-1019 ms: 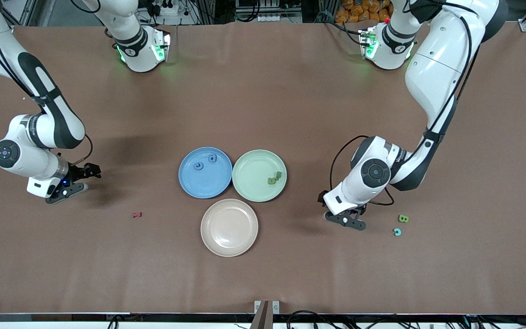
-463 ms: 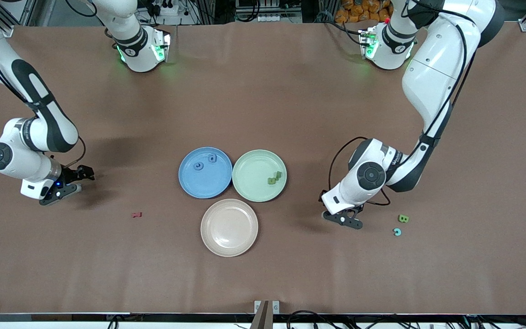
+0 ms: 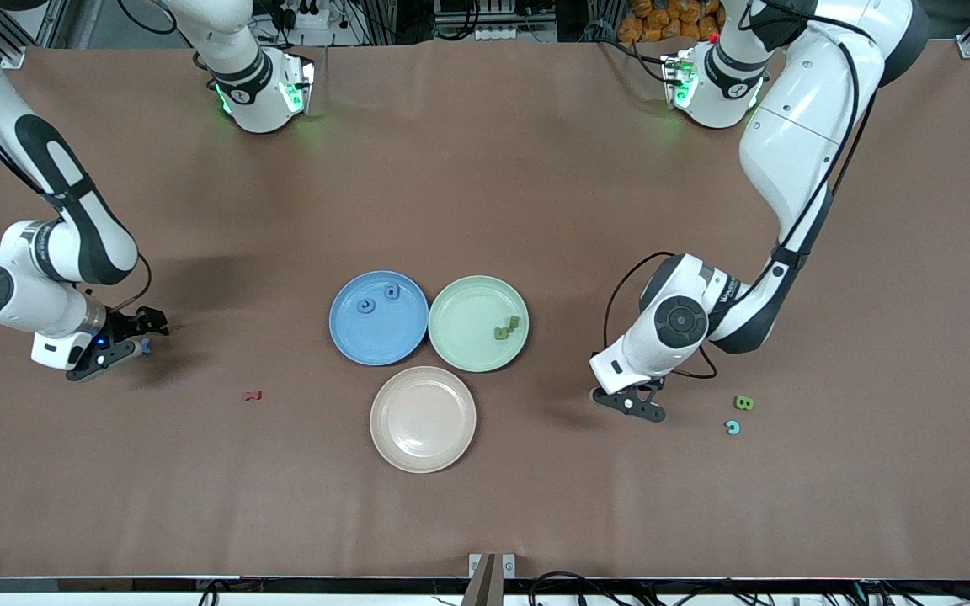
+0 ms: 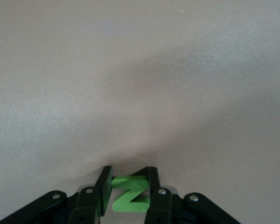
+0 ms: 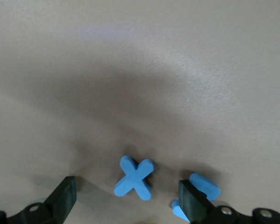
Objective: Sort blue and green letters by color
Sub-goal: 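Carry the Z to the green plate while the right gripper grasps the X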
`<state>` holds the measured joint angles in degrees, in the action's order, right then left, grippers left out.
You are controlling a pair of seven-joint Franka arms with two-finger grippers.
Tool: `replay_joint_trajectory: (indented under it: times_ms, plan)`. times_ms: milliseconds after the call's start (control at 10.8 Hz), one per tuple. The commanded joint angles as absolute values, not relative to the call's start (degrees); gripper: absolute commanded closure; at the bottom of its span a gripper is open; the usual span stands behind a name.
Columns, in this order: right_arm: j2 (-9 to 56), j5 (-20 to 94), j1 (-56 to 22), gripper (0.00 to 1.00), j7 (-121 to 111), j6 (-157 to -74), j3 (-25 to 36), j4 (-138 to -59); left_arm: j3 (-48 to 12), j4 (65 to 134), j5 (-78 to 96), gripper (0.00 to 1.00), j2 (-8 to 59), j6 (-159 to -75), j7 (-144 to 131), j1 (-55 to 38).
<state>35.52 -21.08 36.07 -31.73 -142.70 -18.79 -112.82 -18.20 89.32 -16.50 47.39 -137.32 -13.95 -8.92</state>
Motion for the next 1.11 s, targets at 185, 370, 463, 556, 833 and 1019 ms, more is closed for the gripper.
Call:
replay_joint_trajectory:
  times_ms: [185,370,463,556,833,1019]
  plan:
    - [37.1,-21.7,36.7,0.00,-31.7,-142.0,-19.9,-109.9,-18.5,87.9,-16.8,1.00,45.4,-133.8,-24.4,-13.8]
    - [37.2,-21.4,36.0,0.00,-31.1,-141.9,-19.9,-110.0,-20.4,86.8,-14.3,1.00,44.6,-133.7,-29.5,-15.1]
    - [37.2,-21.4,35.9,0.00,-30.4,-141.9,-19.9,-110.0,-21.7,86.2,-13.2,1.00,44.6,-133.7,-31.2,-15.2]
    - [37.2,-21.4,35.9,0.00,-30.1,-141.9,-19.9,-110.1,-22.5,86.1,-13.4,1.00,44.6,-133.7,-32.9,-16.2]
    - [37.1,-21.4,35.6,0.00,-30.0,-140.5,-20.0,-109.9,-22.1,85.0,-13.3,1.00,45.3,-133.8,-40.0,-21.5]
    - [37.1,-21.4,35.6,0.00,-30.1,-140.4,-20.0,-110.0,-21.9,84.6,-13.5,1.00,45.5,-133.8,-44.3,-24.9]
